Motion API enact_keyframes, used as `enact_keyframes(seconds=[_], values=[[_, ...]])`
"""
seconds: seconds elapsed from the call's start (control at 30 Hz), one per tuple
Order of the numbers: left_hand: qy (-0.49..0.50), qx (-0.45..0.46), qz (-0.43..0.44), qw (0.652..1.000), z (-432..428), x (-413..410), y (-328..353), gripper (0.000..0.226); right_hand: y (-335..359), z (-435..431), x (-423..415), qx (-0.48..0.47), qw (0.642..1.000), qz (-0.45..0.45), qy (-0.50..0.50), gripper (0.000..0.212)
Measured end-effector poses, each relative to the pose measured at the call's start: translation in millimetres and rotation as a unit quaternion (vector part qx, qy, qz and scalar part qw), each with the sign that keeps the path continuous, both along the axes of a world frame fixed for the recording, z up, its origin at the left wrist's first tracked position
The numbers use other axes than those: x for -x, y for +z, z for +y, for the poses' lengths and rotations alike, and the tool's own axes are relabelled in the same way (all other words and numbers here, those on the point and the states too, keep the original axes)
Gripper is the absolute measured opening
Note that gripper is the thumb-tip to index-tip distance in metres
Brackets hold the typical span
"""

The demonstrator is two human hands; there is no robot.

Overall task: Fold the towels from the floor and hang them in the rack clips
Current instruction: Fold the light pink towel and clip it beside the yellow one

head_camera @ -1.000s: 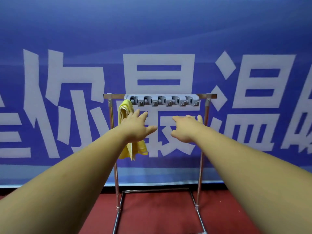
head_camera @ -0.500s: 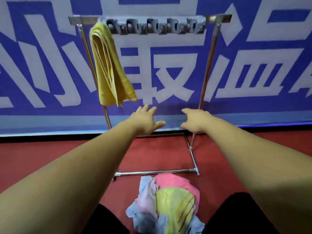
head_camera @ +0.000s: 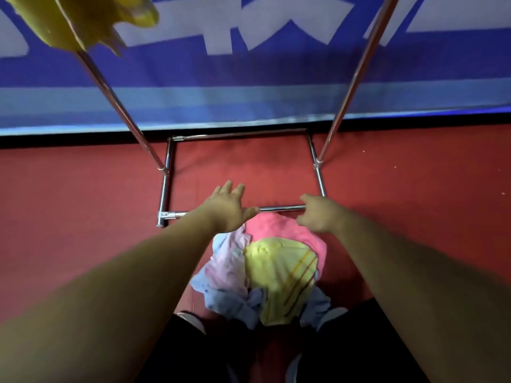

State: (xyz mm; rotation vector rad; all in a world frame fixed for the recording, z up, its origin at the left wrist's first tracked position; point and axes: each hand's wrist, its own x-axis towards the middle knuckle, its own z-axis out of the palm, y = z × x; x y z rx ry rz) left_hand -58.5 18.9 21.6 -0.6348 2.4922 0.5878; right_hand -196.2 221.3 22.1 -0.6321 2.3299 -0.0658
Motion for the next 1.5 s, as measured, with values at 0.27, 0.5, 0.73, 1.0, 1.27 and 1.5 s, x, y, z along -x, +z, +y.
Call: enact_keyframes(seconds=[0.27,0.5,0.73,1.0,1.27,1.5], values=[[-0.005,-0.039,-0.060,0.997,12,-9,-78,0.082,-96,6,-39,-0.040,0.994,-0.085,-0.056,0.057],[0.005,-0.031,-0.164,0.986,5,-52,-132,0.078,-152,10,-76,-0.073,0.987,-0.133,-0.058,0.065],[0.042,-0.054,-0.255,0.964,22,-83,-174,0.070,-167,1,-87,-0.079,0.986,-0.141,-0.040,0.046],[0.047,-0.088,-0.292,0.951,24,-81,-189,0.094,-175,-2,-83,-0.082,0.984,-0.151,-0.057,0.052],[0.050,-0.094,-0.242,0.964,20,-69,-185,0.039,-180,-1,-82,-0.084,0.982,-0.159,-0.056,0.055],[0.151,-0.106,-0.099,0.978,24,-64,-164,0.029,-181,-1,-83,-0.084,0.981,-0.170,-0.046,0.056]])
